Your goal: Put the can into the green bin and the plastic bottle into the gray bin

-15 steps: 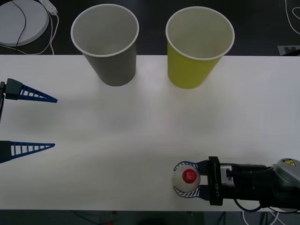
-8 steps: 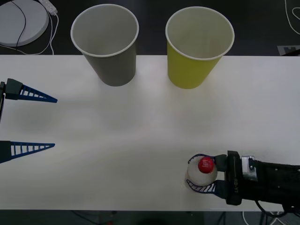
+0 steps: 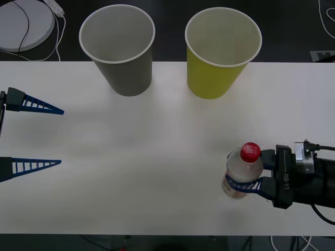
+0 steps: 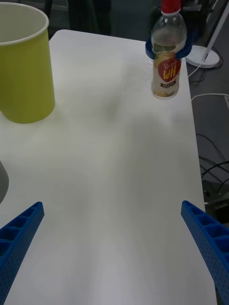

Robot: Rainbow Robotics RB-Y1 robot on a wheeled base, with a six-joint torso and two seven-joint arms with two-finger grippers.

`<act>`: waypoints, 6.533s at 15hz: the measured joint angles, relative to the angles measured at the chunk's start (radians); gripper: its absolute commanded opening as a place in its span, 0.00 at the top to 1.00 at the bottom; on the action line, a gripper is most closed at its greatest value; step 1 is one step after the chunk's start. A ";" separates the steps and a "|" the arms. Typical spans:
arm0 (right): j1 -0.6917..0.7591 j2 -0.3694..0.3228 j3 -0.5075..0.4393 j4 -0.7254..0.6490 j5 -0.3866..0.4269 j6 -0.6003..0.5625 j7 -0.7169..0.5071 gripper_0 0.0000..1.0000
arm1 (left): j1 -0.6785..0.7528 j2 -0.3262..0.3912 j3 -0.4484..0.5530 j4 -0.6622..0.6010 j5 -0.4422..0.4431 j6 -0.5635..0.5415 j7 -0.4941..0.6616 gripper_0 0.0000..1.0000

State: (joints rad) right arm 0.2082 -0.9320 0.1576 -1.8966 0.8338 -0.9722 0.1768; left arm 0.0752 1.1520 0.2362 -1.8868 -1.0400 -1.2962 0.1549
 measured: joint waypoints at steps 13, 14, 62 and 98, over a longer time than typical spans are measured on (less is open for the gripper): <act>0.075 -0.007 -0.335 -0.514 0.476 0.079 -0.862 1.00 | 0.000 0.000 0.000 0.000 0.000 0.000 0.000 0.00; 0.056 -0.008 -0.339 -0.547 0.517 0.079 -0.946 1.00 | 0.000 0.000 0.000 0.000 0.000 0.000 0.000 0.00; -1.655 0.208 0.360 0.388 1.014 -0.481 -1.632 1.00 | 0.000 0.000 0.000 0.000 0.000 0.000 0.000 0.00; -2.035 0.731 0.482 1.297 1.274 -0.006 -1.651 1.00 | 0.000 0.000 0.000 0.000 0.000 0.000 0.000 0.00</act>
State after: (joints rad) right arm -1.8270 -0.2006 0.6397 -0.5999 2.1074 -0.9783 -1.4741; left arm 0.0752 1.1520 0.2362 -1.8868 -1.0400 -1.2962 0.1549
